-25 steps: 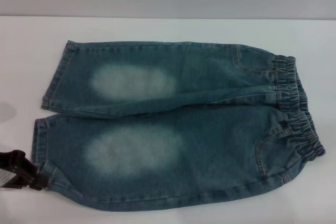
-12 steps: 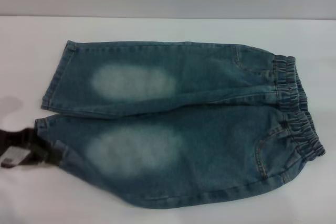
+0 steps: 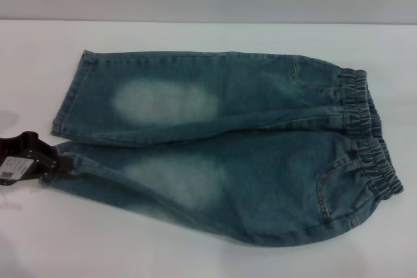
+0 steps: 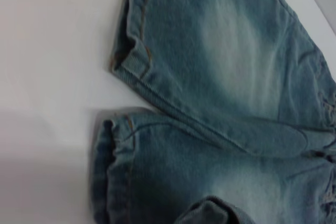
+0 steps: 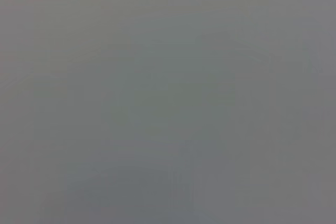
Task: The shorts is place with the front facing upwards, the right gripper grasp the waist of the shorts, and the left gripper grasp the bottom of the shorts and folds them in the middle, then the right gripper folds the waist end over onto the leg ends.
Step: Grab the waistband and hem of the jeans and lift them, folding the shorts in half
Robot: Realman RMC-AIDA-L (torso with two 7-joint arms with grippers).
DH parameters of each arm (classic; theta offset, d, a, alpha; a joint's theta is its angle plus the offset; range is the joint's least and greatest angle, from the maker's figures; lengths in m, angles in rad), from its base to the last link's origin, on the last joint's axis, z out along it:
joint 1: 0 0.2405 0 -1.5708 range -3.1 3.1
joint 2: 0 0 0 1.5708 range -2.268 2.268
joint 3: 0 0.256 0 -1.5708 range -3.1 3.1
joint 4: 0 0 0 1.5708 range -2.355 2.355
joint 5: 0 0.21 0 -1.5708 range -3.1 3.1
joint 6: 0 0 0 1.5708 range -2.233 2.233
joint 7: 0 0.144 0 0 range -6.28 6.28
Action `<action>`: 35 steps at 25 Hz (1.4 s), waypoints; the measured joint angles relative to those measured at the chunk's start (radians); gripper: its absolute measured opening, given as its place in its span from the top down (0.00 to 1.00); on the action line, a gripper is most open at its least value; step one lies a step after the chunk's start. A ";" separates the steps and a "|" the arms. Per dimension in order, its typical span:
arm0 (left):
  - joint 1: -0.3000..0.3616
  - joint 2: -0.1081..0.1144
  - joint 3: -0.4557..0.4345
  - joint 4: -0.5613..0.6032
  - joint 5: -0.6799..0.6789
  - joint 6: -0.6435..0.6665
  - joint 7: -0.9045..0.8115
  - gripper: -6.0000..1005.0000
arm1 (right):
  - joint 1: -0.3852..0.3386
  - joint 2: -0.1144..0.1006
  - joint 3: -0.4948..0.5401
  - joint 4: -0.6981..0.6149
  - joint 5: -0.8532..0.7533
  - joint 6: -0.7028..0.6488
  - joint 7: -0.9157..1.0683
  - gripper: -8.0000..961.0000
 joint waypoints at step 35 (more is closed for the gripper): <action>0.024 -0.060 -0.004 0.053 -0.003 -0.036 0.052 0.93 | 0.138 0.046 -0.252 -0.215 -0.916 -0.434 0.185 0.18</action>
